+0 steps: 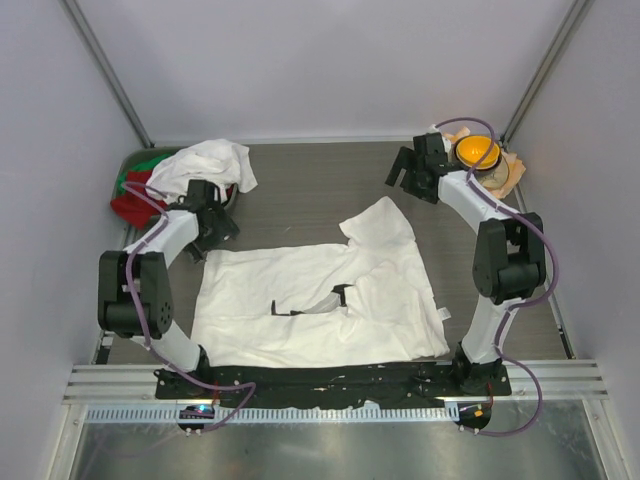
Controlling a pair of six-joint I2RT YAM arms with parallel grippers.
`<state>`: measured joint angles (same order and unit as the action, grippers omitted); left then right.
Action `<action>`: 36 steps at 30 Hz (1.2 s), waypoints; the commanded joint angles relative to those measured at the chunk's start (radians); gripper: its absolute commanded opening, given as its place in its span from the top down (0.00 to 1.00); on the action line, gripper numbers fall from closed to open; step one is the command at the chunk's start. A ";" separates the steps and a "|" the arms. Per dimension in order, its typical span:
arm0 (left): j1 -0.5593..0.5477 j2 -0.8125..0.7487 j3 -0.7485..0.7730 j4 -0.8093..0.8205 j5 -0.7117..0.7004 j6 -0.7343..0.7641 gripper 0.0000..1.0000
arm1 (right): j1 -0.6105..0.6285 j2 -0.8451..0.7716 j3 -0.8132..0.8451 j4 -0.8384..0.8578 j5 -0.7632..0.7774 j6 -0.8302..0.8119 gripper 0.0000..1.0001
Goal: Fold and stack the t-shirts
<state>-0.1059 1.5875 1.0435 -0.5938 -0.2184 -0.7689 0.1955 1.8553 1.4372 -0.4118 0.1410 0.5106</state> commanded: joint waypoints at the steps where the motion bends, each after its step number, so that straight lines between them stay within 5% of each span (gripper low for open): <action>1: 0.098 0.086 0.076 0.046 0.082 0.043 0.00 | 0.007 0.004 0.094 0.027 -0.073 -0.015 0.02; 9: 0.103 0.161 0.139 0.020 0.082 0.049 0.02 | 0.005 0.016 0.091 0.042 -0.098 -0.012 0.02; 13: 0.103 0.175 0.124 0.026 0.088 0.048 0.13 | 0.005 0.022 0.089 0.042 -0.103 -0.014 0.02; 24: 0.103 0.181 0.096 -0.038 0.025 0.034 0.21 | 0.007 0.050 0.081 0.041 -0.110 -0.009 0.02; 36: 0.137 0.213 0.093 -0.049 -0.033 0.003 0.63 | 0.007 0.053 0.066 0.039 -0.115 -0.012 0.03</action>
<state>0.0120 1.7916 1.1374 -0.6323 -0.2138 -0.7528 0.1997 1.9198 1.4925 -0.3965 0.0376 0.5060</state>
